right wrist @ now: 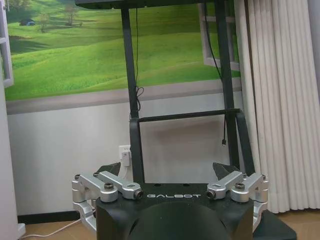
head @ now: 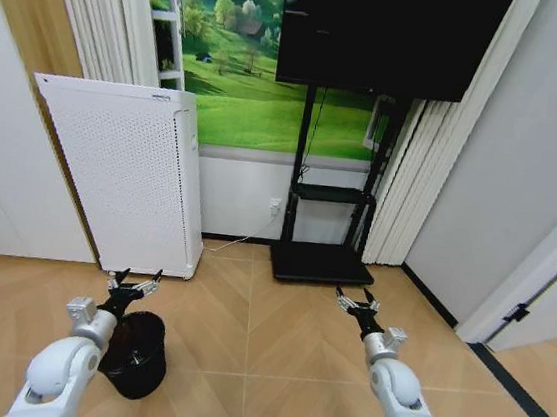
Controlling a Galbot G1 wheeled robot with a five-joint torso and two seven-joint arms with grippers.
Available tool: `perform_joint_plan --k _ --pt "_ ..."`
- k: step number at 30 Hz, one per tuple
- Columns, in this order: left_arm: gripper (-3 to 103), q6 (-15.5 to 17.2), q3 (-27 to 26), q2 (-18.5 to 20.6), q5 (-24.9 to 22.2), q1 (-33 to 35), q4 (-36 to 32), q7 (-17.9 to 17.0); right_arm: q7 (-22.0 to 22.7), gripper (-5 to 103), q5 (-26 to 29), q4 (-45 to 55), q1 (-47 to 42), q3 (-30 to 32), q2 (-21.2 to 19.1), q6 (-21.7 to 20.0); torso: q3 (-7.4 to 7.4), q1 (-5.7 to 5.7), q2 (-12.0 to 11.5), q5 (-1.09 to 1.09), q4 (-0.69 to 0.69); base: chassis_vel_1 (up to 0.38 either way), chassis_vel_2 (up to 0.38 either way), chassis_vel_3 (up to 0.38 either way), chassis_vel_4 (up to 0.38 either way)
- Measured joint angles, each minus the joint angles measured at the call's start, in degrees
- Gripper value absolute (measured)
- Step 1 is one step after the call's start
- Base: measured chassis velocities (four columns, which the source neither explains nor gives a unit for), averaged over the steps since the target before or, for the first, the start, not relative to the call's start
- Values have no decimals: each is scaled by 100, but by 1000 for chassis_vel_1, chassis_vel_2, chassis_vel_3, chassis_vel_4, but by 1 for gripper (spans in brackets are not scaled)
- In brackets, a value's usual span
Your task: Pick up the trash bin and place the garbage on the floor into it.
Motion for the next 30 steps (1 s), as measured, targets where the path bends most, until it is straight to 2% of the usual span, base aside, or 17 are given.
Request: perform_joint_plan --k 8,20,24,30 --pt "100 97 98 228 -191 27 -60 -31 -69 100 207 260 -307 -22 -269 112 138 56 196 0 1 0 0 0 0" --pt "100 165 140 403 -166 -24 -186 -155 -68 100 282 277 -229 -171 -252 8 315 137 454 0 1 0 0 0 0" --pt "100 164 134 453 -1 -47 -218 -192 -72 100 274 264 -198 -197 -235 -13 366 167 533 0 1 0 0 0 0" --pt "100 -85 108 494 541 -91 -227 -164 -76 100 257 263 -143 -215 -222 -39 489 218 707 0 1 0 0 0 0"
